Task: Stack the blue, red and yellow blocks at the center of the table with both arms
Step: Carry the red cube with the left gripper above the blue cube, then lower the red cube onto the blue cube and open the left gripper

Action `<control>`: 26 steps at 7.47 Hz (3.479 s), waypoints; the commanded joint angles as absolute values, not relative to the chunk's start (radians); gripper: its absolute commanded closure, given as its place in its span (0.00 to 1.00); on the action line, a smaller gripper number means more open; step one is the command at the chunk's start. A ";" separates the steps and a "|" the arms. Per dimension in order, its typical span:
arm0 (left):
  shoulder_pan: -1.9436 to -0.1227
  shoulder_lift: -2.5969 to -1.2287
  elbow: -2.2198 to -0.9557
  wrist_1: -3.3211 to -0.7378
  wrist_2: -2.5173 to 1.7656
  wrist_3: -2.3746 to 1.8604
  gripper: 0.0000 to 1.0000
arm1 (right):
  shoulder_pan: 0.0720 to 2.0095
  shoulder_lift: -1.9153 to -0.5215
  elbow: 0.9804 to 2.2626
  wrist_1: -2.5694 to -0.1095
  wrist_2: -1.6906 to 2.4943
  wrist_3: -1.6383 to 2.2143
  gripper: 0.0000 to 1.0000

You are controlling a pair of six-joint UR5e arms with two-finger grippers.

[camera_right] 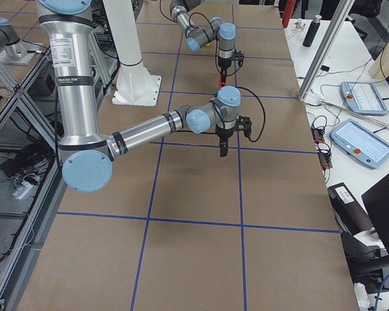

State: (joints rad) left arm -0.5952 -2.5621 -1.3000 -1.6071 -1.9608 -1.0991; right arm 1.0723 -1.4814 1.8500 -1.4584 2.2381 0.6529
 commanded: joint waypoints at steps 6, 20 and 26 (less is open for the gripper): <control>-0.589 -2.566 -1.290 -1.615 -1.947 -1.112 1.00 | 1.072 -1.480 1.850 -1.457 2.237 0.652 0.00; -0.577 -2.565 -1.290 -1.621 -1.930 -1.123 0.01 | 1.071 -1.483 1.839 -1.457 2.233 0.652 0.00; -0.629 -2.173 -1.885 -1.430 -1.970 -0.987 0.01 | 1.071 -1.483 1.839 -1.457 2.226 0.652 0.00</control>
State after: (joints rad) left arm -0.6147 -2.3774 -1.6462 -1.4661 -1.9597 -1.0444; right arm 1.0707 -1.4833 1.8392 -1.4573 2.2279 0.6520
